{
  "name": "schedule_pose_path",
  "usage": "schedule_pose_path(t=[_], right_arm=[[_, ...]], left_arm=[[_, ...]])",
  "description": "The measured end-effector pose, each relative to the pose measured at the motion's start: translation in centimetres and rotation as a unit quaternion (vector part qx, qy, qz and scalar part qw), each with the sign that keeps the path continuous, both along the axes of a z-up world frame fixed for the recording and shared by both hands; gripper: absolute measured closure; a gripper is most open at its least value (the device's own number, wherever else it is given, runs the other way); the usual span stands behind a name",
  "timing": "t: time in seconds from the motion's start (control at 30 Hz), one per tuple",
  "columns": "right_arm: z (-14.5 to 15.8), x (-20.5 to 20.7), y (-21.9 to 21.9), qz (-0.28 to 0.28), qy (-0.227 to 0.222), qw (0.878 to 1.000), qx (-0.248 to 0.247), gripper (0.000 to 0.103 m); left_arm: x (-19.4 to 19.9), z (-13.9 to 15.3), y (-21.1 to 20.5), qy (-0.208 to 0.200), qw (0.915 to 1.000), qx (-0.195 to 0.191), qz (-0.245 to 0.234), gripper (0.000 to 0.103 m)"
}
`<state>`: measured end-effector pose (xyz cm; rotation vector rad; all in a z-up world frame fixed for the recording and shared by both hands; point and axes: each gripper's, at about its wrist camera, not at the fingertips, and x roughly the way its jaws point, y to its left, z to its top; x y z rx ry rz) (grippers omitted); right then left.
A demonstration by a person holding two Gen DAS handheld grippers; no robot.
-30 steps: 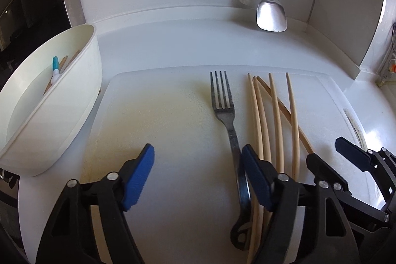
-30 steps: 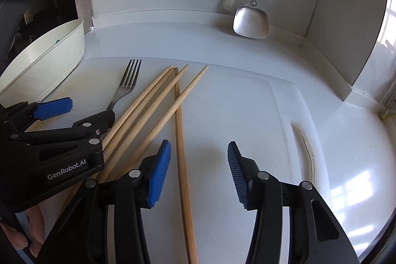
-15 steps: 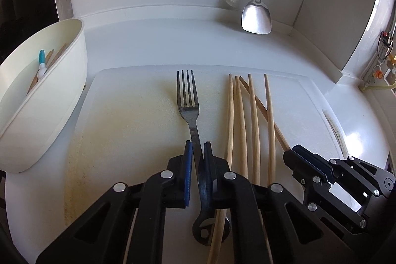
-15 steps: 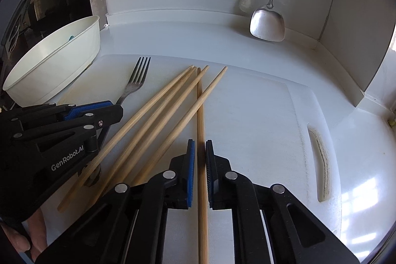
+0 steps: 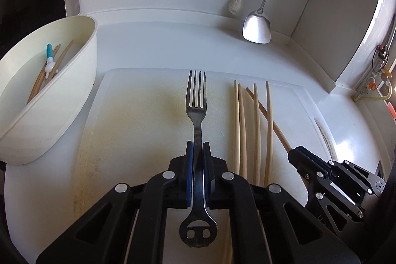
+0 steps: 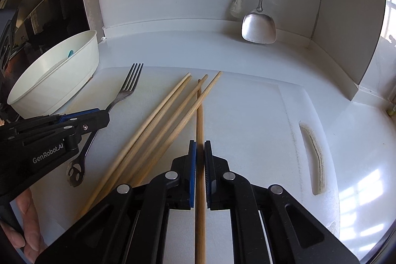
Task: Organize utensils
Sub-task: 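Close the left gripper on the steel fork while the right gripper grasps a chopstick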
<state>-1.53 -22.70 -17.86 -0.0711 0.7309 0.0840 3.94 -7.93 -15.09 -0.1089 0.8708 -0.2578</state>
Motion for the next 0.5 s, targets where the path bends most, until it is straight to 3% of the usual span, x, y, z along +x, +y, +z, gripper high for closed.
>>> schedule_pose_path(t=[0.5], right_arm=[[1.0, -0.8, -1.0, -0.029, -0.016, 0.999, -0.005, 0.097]], left_arm=[[-0.7, 0.9, 0.9, -0.003, 1.0000, -0.004, 0.006, 0.095]])
